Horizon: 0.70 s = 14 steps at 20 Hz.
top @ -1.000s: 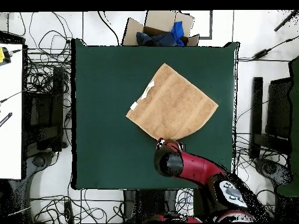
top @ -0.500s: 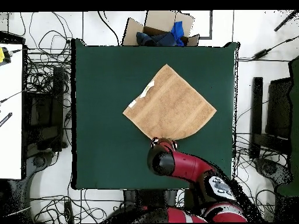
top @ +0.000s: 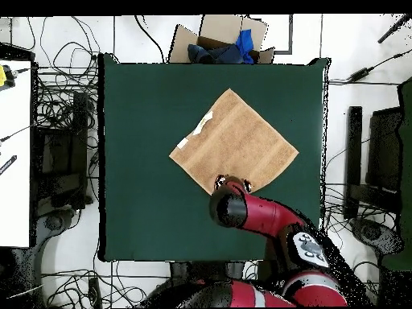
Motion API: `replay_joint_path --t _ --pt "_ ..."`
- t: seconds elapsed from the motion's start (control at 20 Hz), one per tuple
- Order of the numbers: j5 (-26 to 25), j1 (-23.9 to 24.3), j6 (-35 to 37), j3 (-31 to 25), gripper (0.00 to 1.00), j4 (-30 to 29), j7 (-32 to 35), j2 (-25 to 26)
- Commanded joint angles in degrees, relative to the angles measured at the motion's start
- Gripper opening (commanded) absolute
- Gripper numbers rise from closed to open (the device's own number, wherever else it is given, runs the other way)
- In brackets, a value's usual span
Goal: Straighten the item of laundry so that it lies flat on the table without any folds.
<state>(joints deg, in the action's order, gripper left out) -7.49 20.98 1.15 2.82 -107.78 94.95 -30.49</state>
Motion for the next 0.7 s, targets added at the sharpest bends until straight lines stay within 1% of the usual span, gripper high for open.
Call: replay_joint_path --t 0.05,0.2,0.4,0.55,0.7 --pt "3.21 -2.72 10.88 -0.61 1.00 9.94 5.31 4.03" --pt "1.90 -3.65 12.75 -0.15 1.00 12.21 4.28 4.83" --pt "1.69 -3.33 10.24 -0.50 1.00 14.12 6.56 6.43" --pt "2.45 -3.39 8.52 -0.18 1.00 15.96 8.48 7.71" --pt "2.09 -3.04 9.90 -0.45 1.00 16.57 7.89 7.73"
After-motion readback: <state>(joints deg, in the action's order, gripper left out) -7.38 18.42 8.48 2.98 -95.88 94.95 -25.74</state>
